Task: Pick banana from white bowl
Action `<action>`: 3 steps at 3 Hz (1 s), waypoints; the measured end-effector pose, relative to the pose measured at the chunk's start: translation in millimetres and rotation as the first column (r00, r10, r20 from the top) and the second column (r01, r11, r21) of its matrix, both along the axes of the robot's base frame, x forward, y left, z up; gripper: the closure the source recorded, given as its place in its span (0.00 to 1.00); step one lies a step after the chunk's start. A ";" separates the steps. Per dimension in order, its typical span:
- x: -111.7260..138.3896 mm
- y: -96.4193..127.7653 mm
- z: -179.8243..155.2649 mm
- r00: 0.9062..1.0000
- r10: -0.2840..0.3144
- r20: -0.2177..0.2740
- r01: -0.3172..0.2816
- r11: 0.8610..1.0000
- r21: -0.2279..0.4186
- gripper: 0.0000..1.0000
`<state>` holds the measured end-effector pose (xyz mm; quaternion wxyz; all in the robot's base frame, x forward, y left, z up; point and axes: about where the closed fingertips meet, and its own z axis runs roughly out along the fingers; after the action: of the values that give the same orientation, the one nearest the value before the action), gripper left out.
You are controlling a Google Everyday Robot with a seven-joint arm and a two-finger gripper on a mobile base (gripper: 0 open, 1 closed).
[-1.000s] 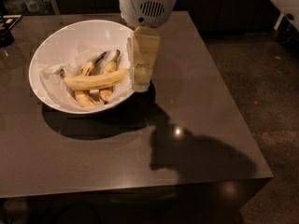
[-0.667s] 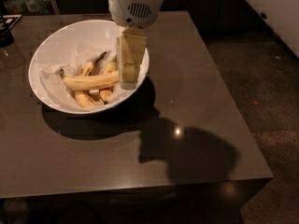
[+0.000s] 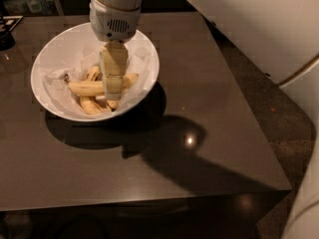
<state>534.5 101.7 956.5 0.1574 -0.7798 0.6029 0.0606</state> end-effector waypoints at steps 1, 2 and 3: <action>6.8 15.7 -16.1 0.999 0.009 -0.045 -0.008 1.000 0.013 0.08; 11.8 26.1 -30.6 0.996 0.008 -0.087 -0.007 1.000 0.016 0.15; 15.5 32.3 -47.6 0.992 0.002 -0.129 0.000 1.000 0.015 0.21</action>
Offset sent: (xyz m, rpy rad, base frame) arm 0.0139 0.0317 -0.0490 -0.0045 0.1596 0.0081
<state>550.0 133.9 908.8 0.1238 -0.7732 0.6110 0.1157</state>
